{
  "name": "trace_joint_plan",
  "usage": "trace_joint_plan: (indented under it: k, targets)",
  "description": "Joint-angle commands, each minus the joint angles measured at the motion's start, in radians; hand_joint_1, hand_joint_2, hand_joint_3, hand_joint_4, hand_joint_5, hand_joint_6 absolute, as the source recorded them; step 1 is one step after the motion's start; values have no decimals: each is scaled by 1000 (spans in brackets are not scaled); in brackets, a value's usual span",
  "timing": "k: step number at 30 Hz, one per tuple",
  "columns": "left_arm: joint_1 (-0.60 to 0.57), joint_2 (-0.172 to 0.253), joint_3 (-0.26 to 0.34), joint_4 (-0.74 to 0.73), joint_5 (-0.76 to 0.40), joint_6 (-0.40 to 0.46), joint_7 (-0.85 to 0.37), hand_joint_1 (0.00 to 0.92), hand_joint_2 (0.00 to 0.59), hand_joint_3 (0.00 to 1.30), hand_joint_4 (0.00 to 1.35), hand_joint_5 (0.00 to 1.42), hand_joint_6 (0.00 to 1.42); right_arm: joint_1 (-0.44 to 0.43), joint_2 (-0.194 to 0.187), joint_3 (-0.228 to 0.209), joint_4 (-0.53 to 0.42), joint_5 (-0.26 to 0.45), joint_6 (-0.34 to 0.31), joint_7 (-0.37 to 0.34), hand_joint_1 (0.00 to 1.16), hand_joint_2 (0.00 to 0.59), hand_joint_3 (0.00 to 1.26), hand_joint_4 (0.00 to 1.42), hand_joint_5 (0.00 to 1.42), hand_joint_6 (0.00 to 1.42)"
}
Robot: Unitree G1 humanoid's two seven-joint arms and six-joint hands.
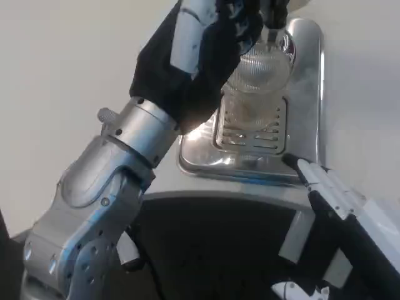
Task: Grasp the cup under the faucet to collect the drink, then remove the cup.
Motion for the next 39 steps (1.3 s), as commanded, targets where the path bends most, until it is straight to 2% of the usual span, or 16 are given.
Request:
trace_joint_plan:
  k: [1,2,6,10,12,17,21,25,28,29,32,36,39]
  targets:
    - [-16,59,-51,-12,88,-10,-65,0,223,0,0,0,0,-17,6,9,-17,-3,22,15,588,326,0,0,0,63]
    - [-18,67,-58,-11,109,-18,-73,0,225,0,0,0,0,-20,14,9,-17,4,34,17,602,333,6,0,0,63]
    - [-53,164,-127,6,283,-79,-131,0,229,0,0,0,0,-48,51,0,-17,24,78,19,644,320,16,0,3,64]
    - [-63,205,-165,19,403,-146,-164,0,230,0,0,0,0,-54,63,-3,-17,13,87,27,730,318,28,0,1,63]
    - [-68,241,-196,22,506,-204,-171,0,231,0,0,0,0,-47,94,1,-17,14,102,24,773,311,26,0,0,63]
    - [-59,277,-237,26,672,-292,-176,0,232,0,0,0,0,-53,155,1,-17,-6,113,26,915,282,26,0,0,63]
    - [-44,288,-249,28,786,-368,-156,0,232,0,0,0,0,-72,200,7,-17,-28,121,38,1002,271,35,0,0,63]
    - [-8,309,-254,43,934,-482,-102,0,234,0,0,0,0,-96,254,18,-17,-48,153,44,1133,259,36,0,0,63]
    - [10,303,-241,75,946,-544,-87,0,237,0,0,0,0,-111,275,25,-17,-59,179,46,1144,231,26,0,0,63]
    - [17,297,-231,92,930,-574,-79,0,238,0,0,0,0,-115,278,27,-17,-62,188,45,1155,207,26,0,0,63]
    - [26,296,-220,127,928,-627,-69,0,242,0,0,0,0,-181,258,29,-16,-72,271,55,1162,170,16,0,0,53]
    - [30,293,-211,147,944,-654,-66,0,245,0,0,0,0,-269,233,25,2,-75,346,36,1162,151,7,0,0,48]
    - [31,295,-210,156,963,-674,-62,0,246,0,0,0,0,-320,235,22,25,-82,383,10,1162,133,6,0,0,48]
